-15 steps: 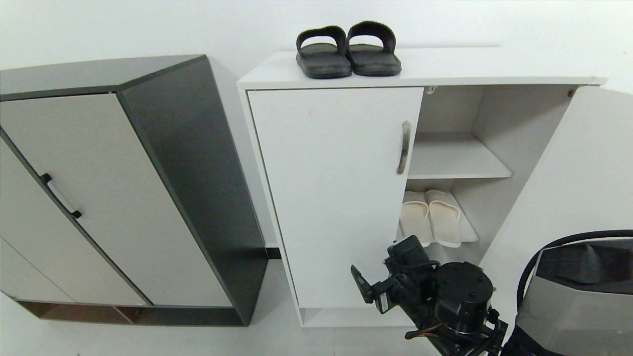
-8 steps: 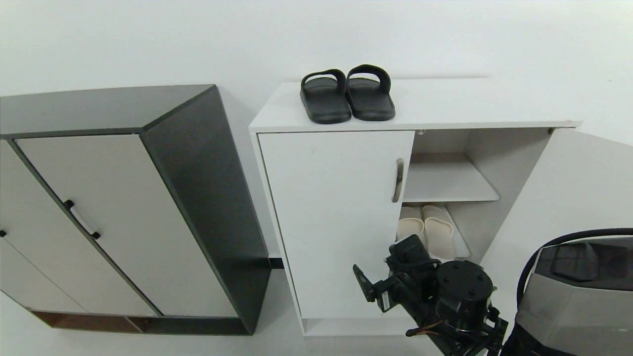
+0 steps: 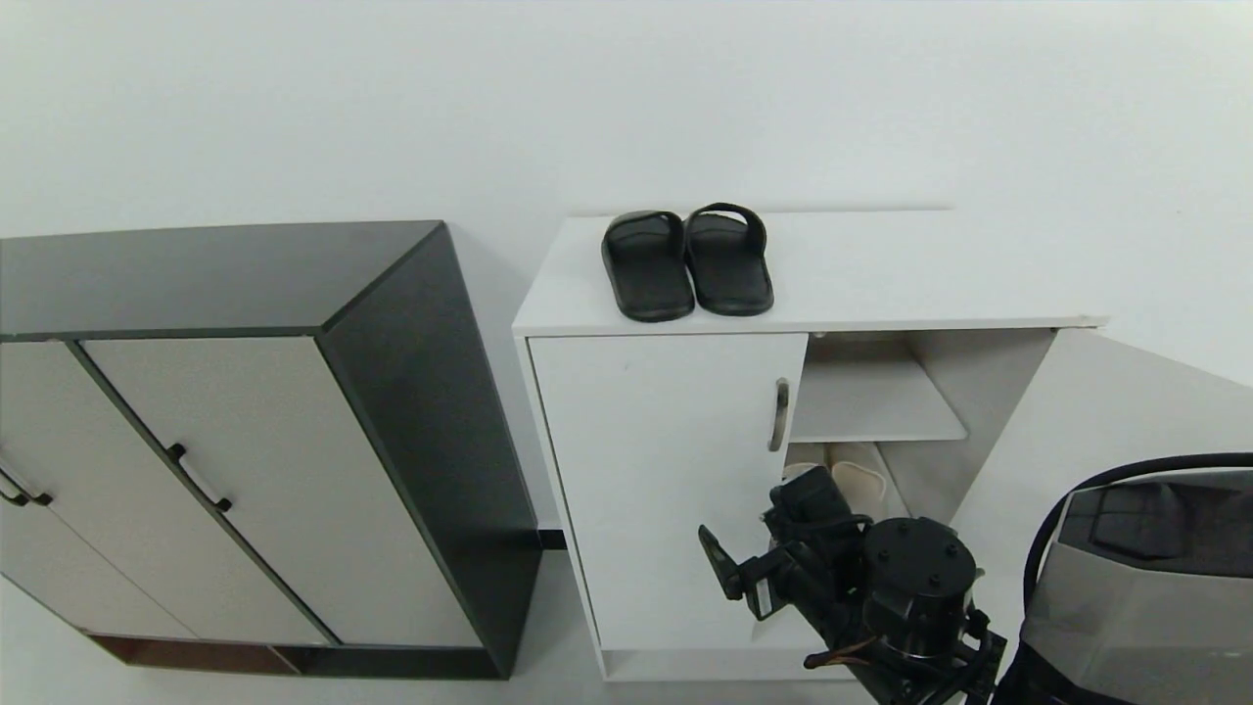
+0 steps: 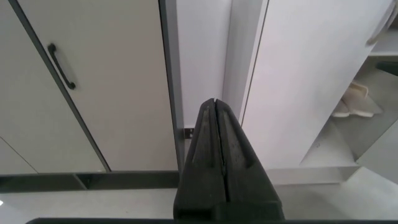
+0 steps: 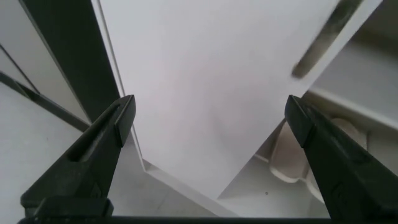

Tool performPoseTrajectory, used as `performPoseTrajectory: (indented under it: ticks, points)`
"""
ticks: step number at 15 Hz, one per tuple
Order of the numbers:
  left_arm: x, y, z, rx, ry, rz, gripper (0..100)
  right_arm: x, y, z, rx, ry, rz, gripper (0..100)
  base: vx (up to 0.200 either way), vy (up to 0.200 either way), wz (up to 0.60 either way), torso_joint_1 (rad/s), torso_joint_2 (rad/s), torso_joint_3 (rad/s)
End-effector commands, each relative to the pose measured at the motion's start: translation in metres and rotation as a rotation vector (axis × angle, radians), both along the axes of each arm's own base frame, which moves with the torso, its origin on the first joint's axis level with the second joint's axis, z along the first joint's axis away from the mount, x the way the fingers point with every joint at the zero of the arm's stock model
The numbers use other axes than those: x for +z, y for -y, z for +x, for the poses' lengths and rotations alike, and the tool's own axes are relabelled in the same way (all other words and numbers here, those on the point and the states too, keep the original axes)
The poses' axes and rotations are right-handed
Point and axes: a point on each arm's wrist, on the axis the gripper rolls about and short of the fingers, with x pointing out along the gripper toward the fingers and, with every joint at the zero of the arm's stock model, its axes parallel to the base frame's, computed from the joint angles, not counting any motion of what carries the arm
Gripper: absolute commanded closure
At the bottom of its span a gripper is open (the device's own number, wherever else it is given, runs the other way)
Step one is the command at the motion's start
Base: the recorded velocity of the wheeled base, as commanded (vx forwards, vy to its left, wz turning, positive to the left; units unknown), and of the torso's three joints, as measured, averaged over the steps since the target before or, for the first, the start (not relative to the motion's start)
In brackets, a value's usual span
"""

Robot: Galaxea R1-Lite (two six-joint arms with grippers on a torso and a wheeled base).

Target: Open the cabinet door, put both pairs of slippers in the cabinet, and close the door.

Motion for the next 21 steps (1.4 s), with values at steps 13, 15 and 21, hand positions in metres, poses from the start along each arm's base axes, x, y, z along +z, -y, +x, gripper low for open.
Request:
performPoseTrajectory:
  ticks: [13,15,21]
  points:
    - [0.000,0.000,0.000,0.000,0.000,0.001,100,-0.010,0.007,-0.006,0.059,-0.034,-0.053,0,0.000,0.000,0.00,0.228,-0.54,-0.309]
    - [0.000,0.000,0.000,0.000,0.000,0.001,100,-0.013,0.008,-0.004,0.051,-0.021,-0.093,0,0.000,0.000,0.00,0.049,-0.09,-0.051]
    - [0.000,0.000,0.000,0.000,0.000,0.003,100,0.042,-0.022,-0.007,-0.113,-0.158,0.031,0,0.000,0.000,0.00,0.000,0.00,0.000]
